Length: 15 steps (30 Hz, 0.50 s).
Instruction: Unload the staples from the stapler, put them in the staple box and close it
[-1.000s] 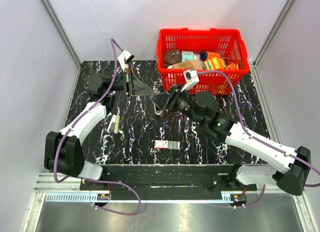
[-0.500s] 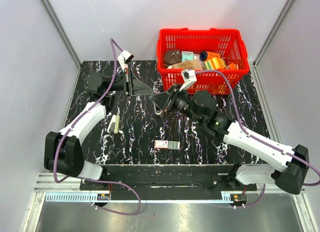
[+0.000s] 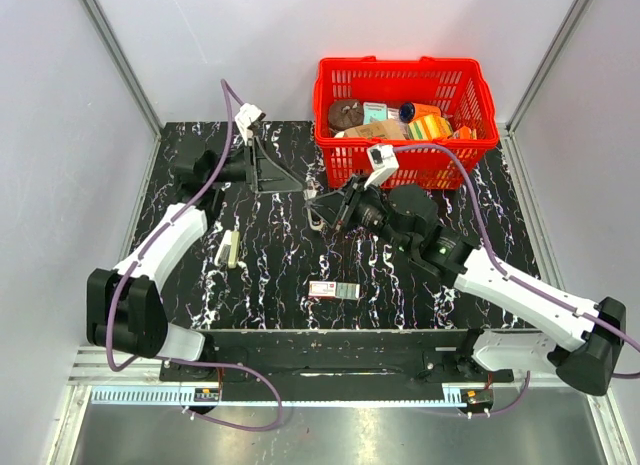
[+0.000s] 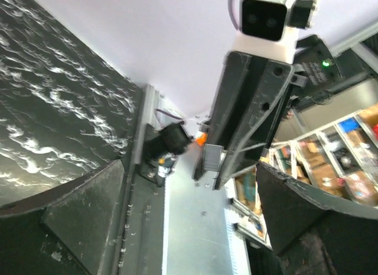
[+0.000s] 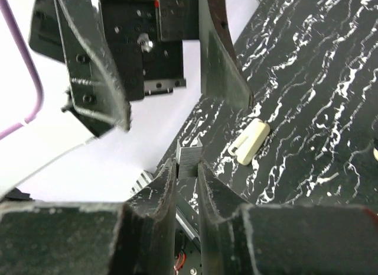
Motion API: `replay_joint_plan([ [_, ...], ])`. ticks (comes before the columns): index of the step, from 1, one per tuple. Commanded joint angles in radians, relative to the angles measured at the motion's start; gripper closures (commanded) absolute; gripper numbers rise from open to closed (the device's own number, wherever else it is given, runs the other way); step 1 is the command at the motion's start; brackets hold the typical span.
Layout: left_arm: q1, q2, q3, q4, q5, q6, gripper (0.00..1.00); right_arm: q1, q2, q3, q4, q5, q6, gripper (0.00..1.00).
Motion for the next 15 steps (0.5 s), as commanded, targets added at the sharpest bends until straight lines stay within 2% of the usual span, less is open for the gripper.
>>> replay_joint_plan([
  [1, 0.045, -0.031, 0.132, -0.432, -0.014, 0.392, 0.01, -0.007, -0.054, -0.041, -0.135, 0.018, 0.036, 0.95],
  [3, 0.040, -0.012, 0.255, -0.944, -0.116, 0.832, 0.01, -0.007, -0.061, -0.063, -0.206, 0.023, 0.054, 0.95],
  [4, 0.017, 0.001, 0.290, -1.121, -0.190, 1.060, 0.01, -0.007, -0.064, -0.070, -0.273, 0.033, 0.068, 0.96],
  [5, 0.009, 0.008, 0.301, -1.205, -0.260, 1.155, 0.01, -0.007, -0.065, -0.078, -0.315, 0.043, 0.080, 0.96],
  [9, 0.005, 0.008, 0.230, -1.281, -0.405, 1.312, 0.01, -0.007, -0.025, -0.128, -0.483, 0.061, 0.148, 1.00],
  [10, 0.003, 0.002, 0.207, -1.283, -0.469, 1.342, 0.01, -0.007, -0.009, -0.144, -0.510, 0.066, 0.169, 1.00],
  [15, -0.003, -0.037, 0.119, -1.321, -0.616, 1.471, 0.01, 0.015, 0.070, -0.204, -0.599, 0.108, 0.270, 1.00],
])
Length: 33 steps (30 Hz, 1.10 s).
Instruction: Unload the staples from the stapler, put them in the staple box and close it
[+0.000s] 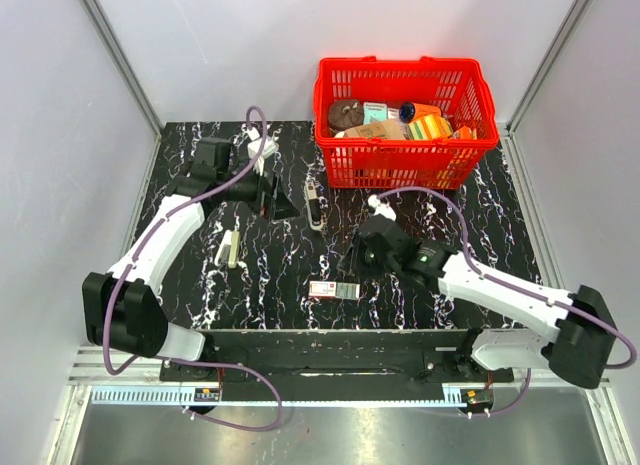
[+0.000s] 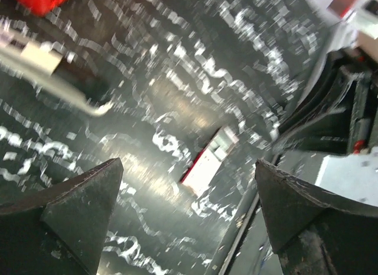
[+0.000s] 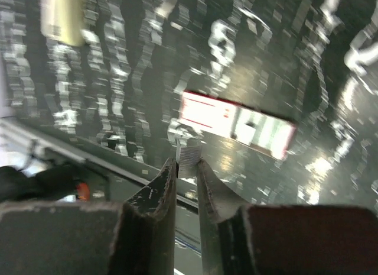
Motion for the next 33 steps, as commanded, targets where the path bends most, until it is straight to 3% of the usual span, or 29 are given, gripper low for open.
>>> replay_joint_plan([
  [1, -0.006, -0.051, -0.073, -0.116, -0.218, 0.252, 0.01, 0.024, 0.063, -0.039, -0.136, 0.077, 0.131, 1.00],
  [10, -0.014, -0.122, -0.231, -0.102, -0.337, 0.356, 0.01, 0.139, 0.250, 0.043, -0.252, 0.211, 0.233, 1.00],
  [33, -0.027, -0.161, -0.288, -0.093, -0.334, 0.358, 0.01, 0.142, 0.428, 0.132, -0.295, 0.286, 0.241, 1.00],
])
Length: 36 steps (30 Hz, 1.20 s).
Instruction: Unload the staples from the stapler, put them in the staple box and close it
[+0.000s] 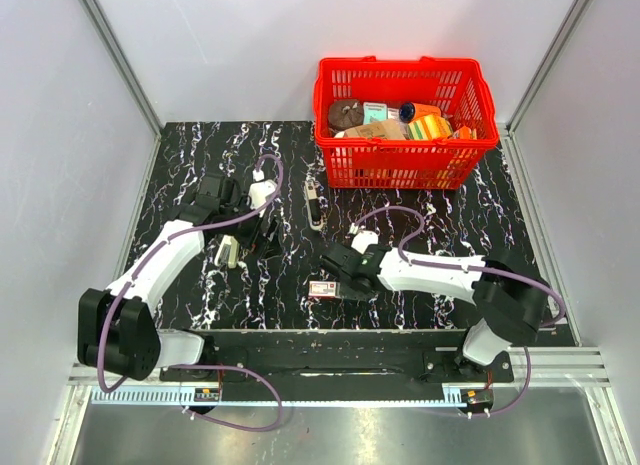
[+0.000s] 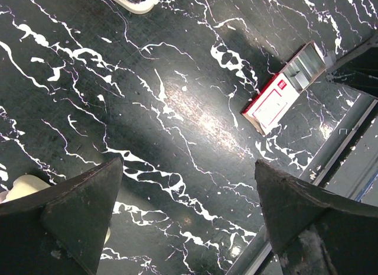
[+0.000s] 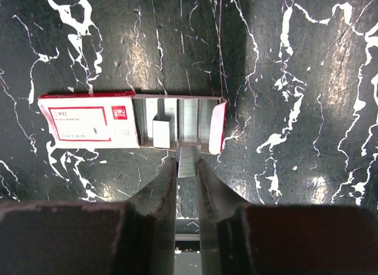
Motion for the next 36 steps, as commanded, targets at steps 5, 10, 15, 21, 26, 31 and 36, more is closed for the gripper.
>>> replay_joint_plan([
  [5, -0.024, -0.073, -0.025, 0.036, -0.024, 0.017, 0.01, 0.005, 0.071, 0.079, -0.035, 0.068, -0.008, 1.00],
  [10, -0.028, -0.080, -0.031, 0.036, -0.033, 0.017, 0.01, 0.000, 0.086, 0.086, -0.038, 0.072, -0.006, 1.00],
  [15, -0.031, -0.083, -0.035, 0.038, -0.035, 0.019, 0.01, -0.003, 0.089, 0.079, -0.041, 0.066, 0.003, 0.99],
  [21, -0.036, -0.083, -0.035, 0.039, -0.029, 0.013, 0.01, -0.003, 0.108, 0.092, -0.052, 0.059, 0.003, 0.94],
  [26, -0.038, -0.091, -0.037, 0.039, -0.030, 0.013, 0.01, -0.004, 0.112, 0.101, -0.060, 0.063, 0.003, 0.90],
  [31, -0.044, -0.099, -0.043, 0.039, -0.029, 0.011, 0.01, -0.009, 0.111, 0.099, -0.066, 0.065, 0.004, 0.90],
  [36, -0.047, -0.105, -0.045, 0.039, -0.030, 0.013, 0.01, -0.010, 0.103, 0.101, -0.069, 0.065, 0.004, 0.83],
])
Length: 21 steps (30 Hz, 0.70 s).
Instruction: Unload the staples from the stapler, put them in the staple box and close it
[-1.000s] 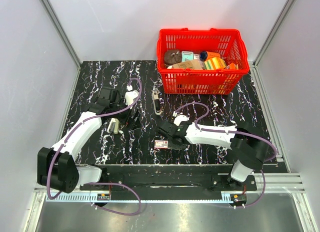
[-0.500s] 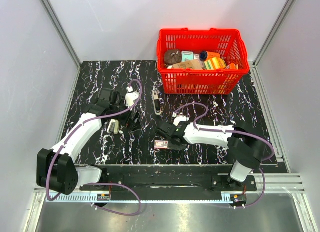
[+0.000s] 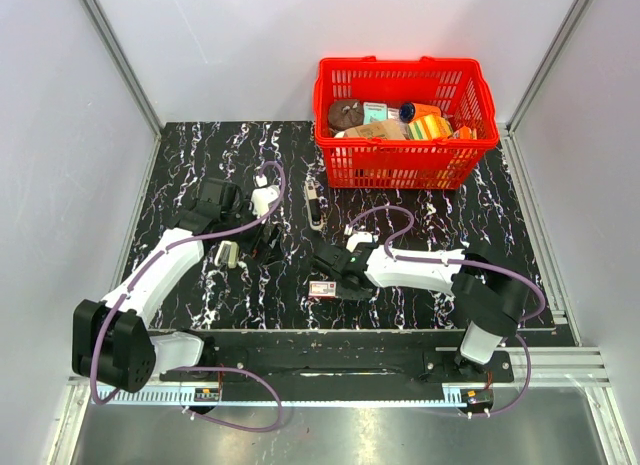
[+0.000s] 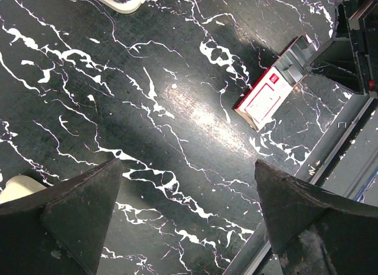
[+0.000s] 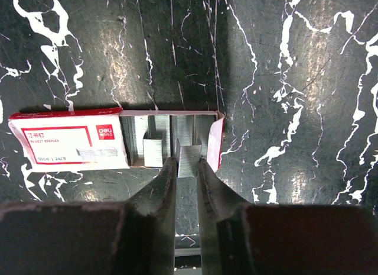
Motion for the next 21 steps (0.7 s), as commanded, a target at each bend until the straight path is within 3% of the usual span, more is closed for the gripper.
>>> replay_joint_plan([
  [1, -0.009, -0.036, 0.000, 0.031, -0.010, 0.008, 0.01, -0.009, -0.013, 0.038, -0.025, 0.036, 0.014, 0.82],
  [21, -0.029, -0.048, 0.009, 0.020, -0.021, 0.016, 0.01, -0.007, -0.045, 0.048, -0.019, 0.030, -0.002, 0.70],
])
